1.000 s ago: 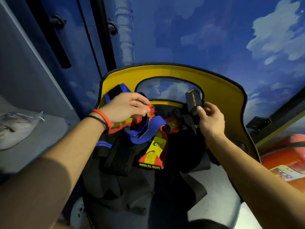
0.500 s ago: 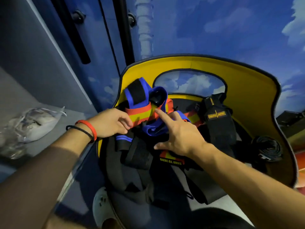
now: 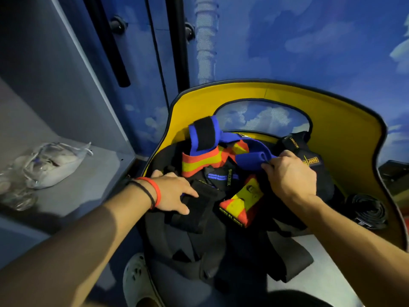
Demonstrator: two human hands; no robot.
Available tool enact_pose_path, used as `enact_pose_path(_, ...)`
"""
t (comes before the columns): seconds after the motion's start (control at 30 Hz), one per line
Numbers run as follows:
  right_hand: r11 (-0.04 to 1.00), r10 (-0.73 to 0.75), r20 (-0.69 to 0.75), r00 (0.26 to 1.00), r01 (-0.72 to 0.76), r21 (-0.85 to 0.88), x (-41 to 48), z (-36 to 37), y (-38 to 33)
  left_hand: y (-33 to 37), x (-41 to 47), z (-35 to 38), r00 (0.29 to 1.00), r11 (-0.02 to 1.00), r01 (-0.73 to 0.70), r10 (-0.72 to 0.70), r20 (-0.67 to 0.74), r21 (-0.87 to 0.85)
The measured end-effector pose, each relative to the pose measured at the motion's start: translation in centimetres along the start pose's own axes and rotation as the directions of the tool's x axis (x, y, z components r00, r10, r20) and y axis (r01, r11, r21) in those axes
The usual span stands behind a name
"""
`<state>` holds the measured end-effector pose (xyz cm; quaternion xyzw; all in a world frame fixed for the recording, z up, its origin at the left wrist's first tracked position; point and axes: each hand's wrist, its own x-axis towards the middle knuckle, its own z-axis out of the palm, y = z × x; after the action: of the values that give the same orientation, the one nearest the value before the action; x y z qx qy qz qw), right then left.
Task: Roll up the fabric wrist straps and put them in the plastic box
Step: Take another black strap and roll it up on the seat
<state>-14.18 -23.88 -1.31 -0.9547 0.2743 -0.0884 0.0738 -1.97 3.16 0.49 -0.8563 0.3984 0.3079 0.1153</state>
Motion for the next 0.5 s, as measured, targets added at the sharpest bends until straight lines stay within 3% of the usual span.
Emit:
enact_pose_path(0.2,0.986,0.138,-0.058,0.989,-0.132,0.097,1.6,-0.5,1.8,-0.1,0.3,0.0,1.0,1.0,0.003,-0.003,0.017,-0.013)
enact_pose_path(0.5,0.993,0.034,0.056,0.998,-0.04,0.111,0.5,-0.2,0.8,0.3,1.4,0.0,0.998,0.998,0.024,-0.028,-0.061,-0.063)
